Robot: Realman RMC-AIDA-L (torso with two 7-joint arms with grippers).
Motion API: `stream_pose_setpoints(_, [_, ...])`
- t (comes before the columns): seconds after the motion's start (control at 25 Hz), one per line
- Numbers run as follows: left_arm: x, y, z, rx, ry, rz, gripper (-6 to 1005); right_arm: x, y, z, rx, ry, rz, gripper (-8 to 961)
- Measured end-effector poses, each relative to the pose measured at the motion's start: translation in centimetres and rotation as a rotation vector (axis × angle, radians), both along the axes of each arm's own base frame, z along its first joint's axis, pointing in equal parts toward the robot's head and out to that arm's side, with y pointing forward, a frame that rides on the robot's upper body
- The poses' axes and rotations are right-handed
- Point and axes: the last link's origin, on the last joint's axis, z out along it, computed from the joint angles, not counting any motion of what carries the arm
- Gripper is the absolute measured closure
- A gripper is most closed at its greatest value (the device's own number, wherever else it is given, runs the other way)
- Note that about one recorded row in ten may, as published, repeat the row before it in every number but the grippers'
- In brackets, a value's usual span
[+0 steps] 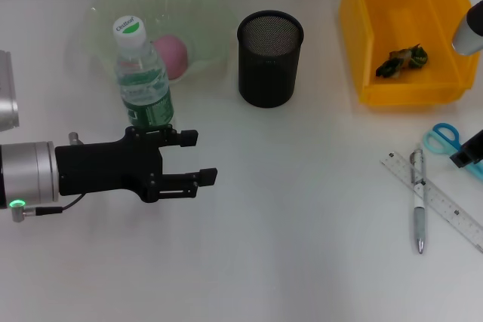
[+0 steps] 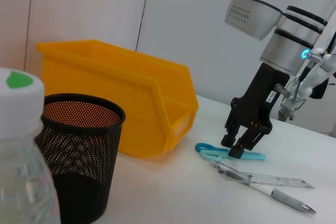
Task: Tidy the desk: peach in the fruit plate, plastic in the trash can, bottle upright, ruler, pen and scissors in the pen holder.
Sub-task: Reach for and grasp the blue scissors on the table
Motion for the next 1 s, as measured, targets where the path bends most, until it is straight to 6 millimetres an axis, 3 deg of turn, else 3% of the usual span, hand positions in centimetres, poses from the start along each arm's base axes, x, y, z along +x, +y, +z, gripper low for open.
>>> stream_pose_setpoints(0.52, [0.0,0.0,-0.1,-0.003,-0.002,0.002,219,0.5,0.3,0.2,0.023,0.035,-0.008,646])
stream_pose_setpoints(1.0, [-0.2,-0.3,-0.1,-0.004,-0.003,0.011,220,1.0,-0.9,2.4,0.050,0.122,-0.021,909])
